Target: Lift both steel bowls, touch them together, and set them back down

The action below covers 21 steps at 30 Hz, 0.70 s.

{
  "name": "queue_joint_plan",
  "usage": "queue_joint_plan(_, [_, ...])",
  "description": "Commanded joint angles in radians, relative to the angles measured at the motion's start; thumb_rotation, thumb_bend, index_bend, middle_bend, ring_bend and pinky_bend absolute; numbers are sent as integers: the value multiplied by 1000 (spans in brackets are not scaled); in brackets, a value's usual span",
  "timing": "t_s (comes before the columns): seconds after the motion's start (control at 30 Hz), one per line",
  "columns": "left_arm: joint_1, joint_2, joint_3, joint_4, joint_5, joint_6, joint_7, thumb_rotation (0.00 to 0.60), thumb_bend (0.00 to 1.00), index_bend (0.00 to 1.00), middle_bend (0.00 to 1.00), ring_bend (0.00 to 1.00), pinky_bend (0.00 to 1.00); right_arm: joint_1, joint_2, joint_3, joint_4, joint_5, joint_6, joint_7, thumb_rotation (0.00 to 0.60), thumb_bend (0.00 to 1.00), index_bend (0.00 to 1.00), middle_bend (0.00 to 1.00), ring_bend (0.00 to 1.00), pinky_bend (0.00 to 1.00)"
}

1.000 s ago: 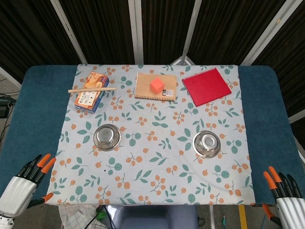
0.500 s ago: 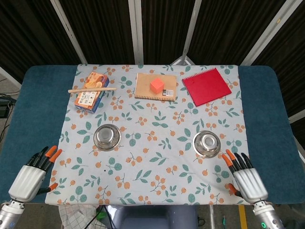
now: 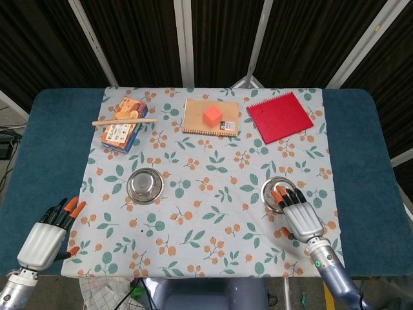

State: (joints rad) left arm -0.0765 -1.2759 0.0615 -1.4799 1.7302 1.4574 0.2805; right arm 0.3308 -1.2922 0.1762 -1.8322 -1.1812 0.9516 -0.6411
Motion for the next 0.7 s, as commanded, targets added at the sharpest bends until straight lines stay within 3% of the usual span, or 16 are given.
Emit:
queue_joint_plan(0.03, [-7, -4, -11, -4, -22, -16, 12, 519, 53, 0, 0, 0, 187, 59, -11, 28, 19, 88, -42, -36, 600, 341, 0, 0, 0, 0])
queue_joint_plan(0.33, [-17, -20, -30, -14, -78, -48, 56, 520, 60, 0, 0, 0, 188, 163, 1, 44, 91, 255, -125, -41, 600, 342, 0, 0, 0, 0])
queue_joint_plan(0.7, [-29, -32, -42, -28, -136, -86, 102, 522, 62, 0, 0, 0, 195, 257, -17, 16, 176, 350, -173, -29, 600, 341, 0, 0, 0, 0])
